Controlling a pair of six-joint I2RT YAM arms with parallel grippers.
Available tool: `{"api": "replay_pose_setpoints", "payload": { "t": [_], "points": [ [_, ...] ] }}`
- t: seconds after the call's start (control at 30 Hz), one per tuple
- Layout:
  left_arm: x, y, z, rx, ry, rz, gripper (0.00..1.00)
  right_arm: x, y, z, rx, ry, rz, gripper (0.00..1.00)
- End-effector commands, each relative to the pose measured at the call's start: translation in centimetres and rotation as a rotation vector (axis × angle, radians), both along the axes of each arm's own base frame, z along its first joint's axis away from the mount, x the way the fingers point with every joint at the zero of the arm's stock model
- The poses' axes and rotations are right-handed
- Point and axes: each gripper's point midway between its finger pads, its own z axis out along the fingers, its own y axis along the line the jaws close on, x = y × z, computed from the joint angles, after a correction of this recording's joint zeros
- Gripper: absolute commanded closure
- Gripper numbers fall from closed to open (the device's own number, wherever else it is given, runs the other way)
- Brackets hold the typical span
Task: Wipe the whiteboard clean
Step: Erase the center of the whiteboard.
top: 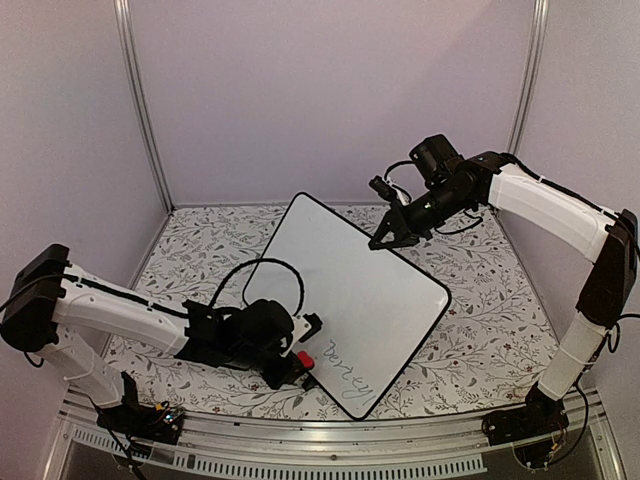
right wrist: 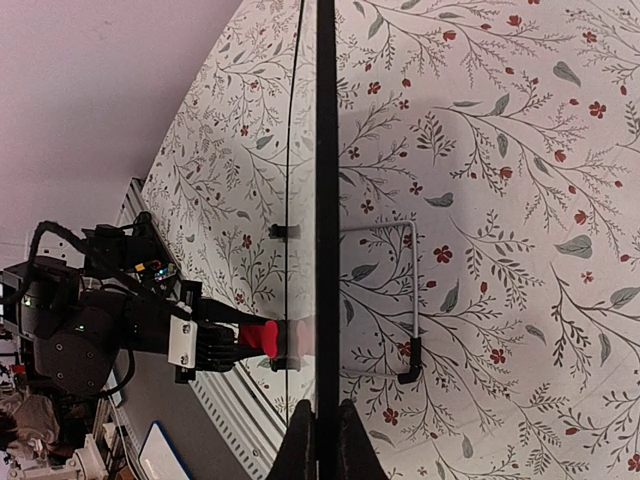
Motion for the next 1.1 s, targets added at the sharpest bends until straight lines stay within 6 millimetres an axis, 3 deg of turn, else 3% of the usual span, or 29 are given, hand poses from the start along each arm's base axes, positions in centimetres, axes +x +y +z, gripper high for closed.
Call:
{"api": "replay_pose_setpoints", "payload": {
  "t": [0.0,0.13,0.43,0.53,0.63,0.8,1.07],
  "points": [
    [-0.4,2.7,-3.5,0.136,0.029,0.038,1.0,-2.2,0.9,-2.2,-0.039,0.063,0.082,1.0],
    [0.3,1.9,-1.6,0.084,-0.019,0.036,1.0,-2.2,0.9,-2.2,-0.038,0.064,0.083,1.0],
    [2.5,-1.4,6.9,-0.151,-0.198,0.008,1.0,-2.2,1.0,-2.1,-0.037,0.063,0.083,1.0],
    [3.1,-2.5,8.5,-0.182,-0.218,0.003,1.0,-2.2,0.9,-2.1,-0.038,0.065,0.083,1.0],
    [3.7,-3.5,8.3,-0.16,-0.22,-0.006,1.0,-2.2,0.9,-2.2,-0.039,0.066,0.083,1.0],
    [4.1,-4.7,6.2,-0.12,-0.187,-0.023,1.0,-2.2,0.9,-2.3,-0.041,0.067,0.082,1.0],
    [2.7,-4.2,4.2,-0.116,-0.113,-0.04,1.0,-2.2,0.9,-2.3,-0.04,0.066,0.082,1.0]
  ]
}}
